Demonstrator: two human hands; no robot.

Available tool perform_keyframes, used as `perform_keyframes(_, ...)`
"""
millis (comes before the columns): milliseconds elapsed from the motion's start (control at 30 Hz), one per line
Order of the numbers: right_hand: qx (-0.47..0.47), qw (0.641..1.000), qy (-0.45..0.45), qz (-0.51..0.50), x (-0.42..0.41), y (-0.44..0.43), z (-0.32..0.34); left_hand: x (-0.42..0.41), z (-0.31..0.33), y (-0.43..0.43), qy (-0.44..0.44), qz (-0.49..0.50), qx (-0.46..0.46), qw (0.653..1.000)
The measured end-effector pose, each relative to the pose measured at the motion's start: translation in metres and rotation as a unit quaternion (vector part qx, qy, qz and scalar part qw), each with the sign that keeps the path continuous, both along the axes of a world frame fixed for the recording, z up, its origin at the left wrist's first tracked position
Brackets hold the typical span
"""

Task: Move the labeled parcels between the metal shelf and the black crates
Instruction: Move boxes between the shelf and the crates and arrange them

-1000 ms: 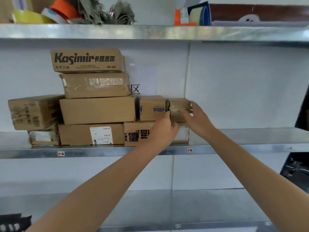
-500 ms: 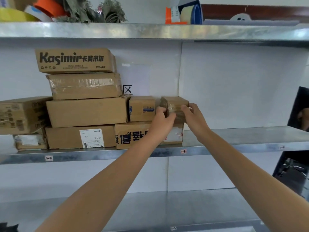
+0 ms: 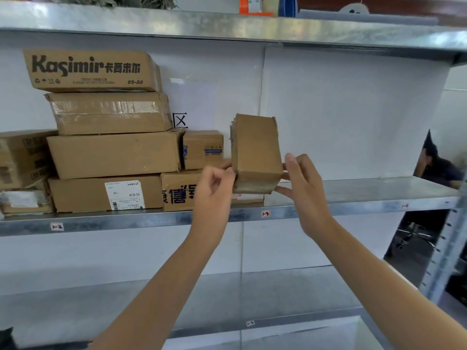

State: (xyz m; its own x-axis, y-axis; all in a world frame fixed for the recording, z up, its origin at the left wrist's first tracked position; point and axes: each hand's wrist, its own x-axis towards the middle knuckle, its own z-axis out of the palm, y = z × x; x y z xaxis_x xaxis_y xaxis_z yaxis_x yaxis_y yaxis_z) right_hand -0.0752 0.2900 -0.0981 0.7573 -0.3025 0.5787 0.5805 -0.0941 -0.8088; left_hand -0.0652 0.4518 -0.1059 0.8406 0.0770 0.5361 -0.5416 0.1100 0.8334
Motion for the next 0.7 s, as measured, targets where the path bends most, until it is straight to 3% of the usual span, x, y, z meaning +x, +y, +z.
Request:
perform_keyframes(233,0.001,0.985,0.05,0.167,-0.015,0.024,-0.043,-0.023,-0.036,0.035,0.042,0.005,-0.023,0.999)
perform_keyframes(567,0.054,0.949,0.113,0.289,-0.015,0.055,-0.056,-0.037,-0.051,0.07,0.046,0.043,-0.035,0.997)
perform_keyframes(700,0.069,0.945,0.168,0.271,-0.012,0.07,-0.06,-0.044,-0.051,0.086,0.042,0.047,-0.017,0.998)
